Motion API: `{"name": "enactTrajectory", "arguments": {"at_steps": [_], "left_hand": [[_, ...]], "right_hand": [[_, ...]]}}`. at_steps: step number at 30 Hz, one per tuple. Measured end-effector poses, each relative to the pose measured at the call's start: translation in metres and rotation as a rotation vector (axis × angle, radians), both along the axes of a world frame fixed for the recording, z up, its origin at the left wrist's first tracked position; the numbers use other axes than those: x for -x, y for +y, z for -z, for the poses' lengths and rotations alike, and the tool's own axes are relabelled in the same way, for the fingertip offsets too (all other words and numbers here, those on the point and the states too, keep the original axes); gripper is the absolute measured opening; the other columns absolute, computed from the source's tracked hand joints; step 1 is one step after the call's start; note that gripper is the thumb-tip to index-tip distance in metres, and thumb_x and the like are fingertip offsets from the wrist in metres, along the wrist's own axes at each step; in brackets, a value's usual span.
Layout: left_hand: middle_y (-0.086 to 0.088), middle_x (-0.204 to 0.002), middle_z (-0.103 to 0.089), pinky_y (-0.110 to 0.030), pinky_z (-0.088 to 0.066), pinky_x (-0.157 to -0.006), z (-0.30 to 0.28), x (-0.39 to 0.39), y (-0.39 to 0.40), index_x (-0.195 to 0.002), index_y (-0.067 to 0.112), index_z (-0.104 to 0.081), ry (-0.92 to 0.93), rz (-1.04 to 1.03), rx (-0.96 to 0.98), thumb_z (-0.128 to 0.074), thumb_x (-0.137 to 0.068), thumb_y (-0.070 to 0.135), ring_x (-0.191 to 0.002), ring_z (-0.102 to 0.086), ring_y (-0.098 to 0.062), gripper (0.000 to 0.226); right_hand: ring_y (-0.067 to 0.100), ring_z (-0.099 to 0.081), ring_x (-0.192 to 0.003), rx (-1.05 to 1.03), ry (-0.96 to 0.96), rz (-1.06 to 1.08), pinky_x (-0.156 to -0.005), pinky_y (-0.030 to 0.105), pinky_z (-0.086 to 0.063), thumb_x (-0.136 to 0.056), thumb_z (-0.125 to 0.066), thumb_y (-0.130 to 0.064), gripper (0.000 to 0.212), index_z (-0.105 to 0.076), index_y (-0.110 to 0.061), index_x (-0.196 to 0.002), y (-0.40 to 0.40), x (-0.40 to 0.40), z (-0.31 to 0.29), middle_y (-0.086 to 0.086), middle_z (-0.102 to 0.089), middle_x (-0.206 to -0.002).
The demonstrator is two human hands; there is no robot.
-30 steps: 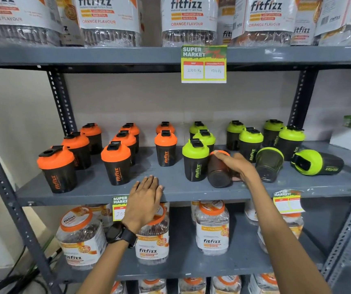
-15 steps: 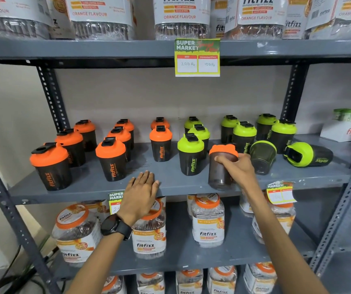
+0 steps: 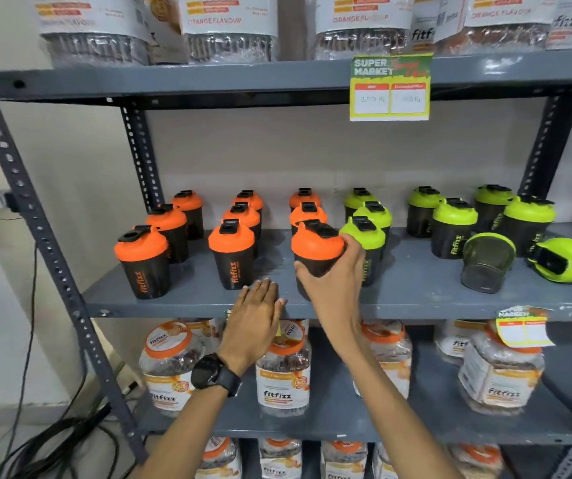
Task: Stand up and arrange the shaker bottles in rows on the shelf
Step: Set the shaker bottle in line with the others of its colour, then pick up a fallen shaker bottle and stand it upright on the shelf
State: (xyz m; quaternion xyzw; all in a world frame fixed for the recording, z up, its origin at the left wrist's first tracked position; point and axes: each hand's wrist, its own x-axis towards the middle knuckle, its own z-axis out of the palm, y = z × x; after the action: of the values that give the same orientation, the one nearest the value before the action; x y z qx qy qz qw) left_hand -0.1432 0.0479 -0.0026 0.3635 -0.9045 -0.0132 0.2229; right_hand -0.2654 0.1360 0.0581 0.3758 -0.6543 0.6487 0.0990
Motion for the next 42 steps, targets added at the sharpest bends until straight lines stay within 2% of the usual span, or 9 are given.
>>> {"name": "enactTrajectory", "arguments": {"at_steps": [5, 11, 14, 18, 23, 28, 31, 38, 42], "left_hand": [[-0.009, -0.163, -0.034, -0.039, -0.012, -0.128, 0.000, 0.002, -0.002, -0.154, 0.012, -0.033, -0.006, 0.012, -0.001, -0.023, -0.108, 0.040, -0.154, -0.024, -0.021, 0.055], [-0.011, -0.162, -0.036, -0.039, -0.013, -0.128, 0.005, 0.002, -0.003, -0.153, 0.010, -0.035, 0.010, 0.022, 0.014, -0.025, -0.108, 0.040, -0.153, -0.026, -0.025, 0.055], [-0.011, -0.161, -0.037, -0.040, -0.015, -0.128, 0.006, 0.002, -0.003, -0.154, 0.010, -0.034, 0.005, 0.026, 0.029, -0.026, -0.108, 0.042, -0.152, -0.028, -0.025, 0.056], [-0.012, -0.158, -0.042, -0.041, -0.020, -0.127, 0.006, 0.001, 0.002, -0.151, 0.009, -0.039, -0.031, 0.023, 0.107, -0.026, -0.108, 0.043, -0.150, -0.033, -0.027, 0.057], [-0.013, -0.150, -0.052, -0.043, -0.029, -0.124, 0.007, 0.015, 0.041, -0.145, 0.008, -0.048, -0.020, 0.038, 0.170, -0.029, -0.108, 0.038, -0.143, -0.045, -0.028, 0.051], [-0.013, -0.147, -0.055, -0.042, -0.034, -0.122, 0.011, 0.071, 0.094, -0.142, 0.007, -0.052, 0.004, 0.105, 0.176, -0.033, -0.107, 0.037, -0.140, -0.049, -0.031, 0.050], [-0.012, -0.140, -0.062, -0.042, -0.039, -0.119, 0.005, 0.124, 0.121, -0.137, 0.008, -0.057, 0.051, 0.152, 0.184, -0.038, -0.107, 0.034, -0.132, -0.057, -0.030, 0.044], [-0.005, -0.129, -0.065, -0.041, -0.041, -0.112, -0.009, 0.239, 0.158, -0.125, 0.017, -0.056, -0.025, 0.172, 0.157, -0.023, -0.106, 0.035, -0.126, -0.058, -0.025, 0.042], [-0.005, -0.139, -0.058, -0.040, -0.034, -0.115, -0.009, 0.272, 0.153, -0.128, 0.016, -0.053, -0.059, 0.092, 0.101, -0.027, -0.108, 0.035, -0.135, -0.050, -0.023, 0.038]], "right_hand": [[0.034, -0.047, -0.126, -0.045, -0.025, 0.067, -0.101, 0.042, -0.046, -0.067, -0.088, -0.024, 0.088, -0.038, -0.007, -0.137, -0.048, -0.004, 0.007, 0.015, -0.044, -0.135], [0.035, -0.048, -0.127, -0.047, 0.010, 0.108, -0.102, 0.044, -0.047, -0.068, -0.088, -0.026, 0.094, -0.032, -0.009, -0.142, -0.056, -0.003, 0.018, 0.016, -0.041, -0.137], [0.029, -0.048, -0.128, -0.028, -0.002, 0.026, -0.101, 0.030, -0.044, -0.073, -0.085, -0.031, 0.099, -0.022, -0.013, -0.148, -0.038, -0.007, 0.030, 0.014, -0.036, -0.143], [0.008, -0.048, -0.125, 0.015, 0.093, -0.046, -0.097, -0.002, -0.031, -0.087, -0.069, -0.039, 0.069, -0.031, -0.024, -0.142, 0.007, -0.007, 0.062, 0.002, -0.044, -0.141], [0.002, -0.058, -0.107, 0.015, 0.136, -0.005, -0.088, 0.008, -0.044, -0.092, -0.061, -0.040, 0.036, -0.046, -0.032, -0.123, 0.067, 0.028, 0.089, -0.019, -0.051, -0.118], [-0.001, -0.057, -0.090, 0.029, 0.167, 0.094, -0.081, 0.003, -0.039, -0.092, -0.061, -0.033, 0.020, -0.053, -0.029, -0.110, 0.120, 0.103, 0.080, -0.014, -0.056, -0.103], [0.005, -0.056, -0.088, 0.002, 0.186, 0.178, -0.079, 0.016, -0.043, -0.092, -0.062, -0.028, 0.017, -0.056, -0.022, -0.106, 0.150, 0.156, 0.059, -0.006, -0.059, -0.098], [0.040, -0.057, -0.109, -0.258, -0.014, 0.169, -0.094, 0.043, -0.043, -0.090, -0.067, -0.027, 0.045, -0.049, 0.000, -0.120, 0.187, 0.287, 0.003, 0.022, -0.060, -0.115], [0.036, -0.054, -0.118, -0.412, -0.273, 0.020, -0.103, 0.046, -0.042, -0.091, -0.062, -0.045, 0.067, -0.036, 0.003, -0.130, 0.173, 0.327, -0.013, 0.024, -0.056, -0.124]]}}
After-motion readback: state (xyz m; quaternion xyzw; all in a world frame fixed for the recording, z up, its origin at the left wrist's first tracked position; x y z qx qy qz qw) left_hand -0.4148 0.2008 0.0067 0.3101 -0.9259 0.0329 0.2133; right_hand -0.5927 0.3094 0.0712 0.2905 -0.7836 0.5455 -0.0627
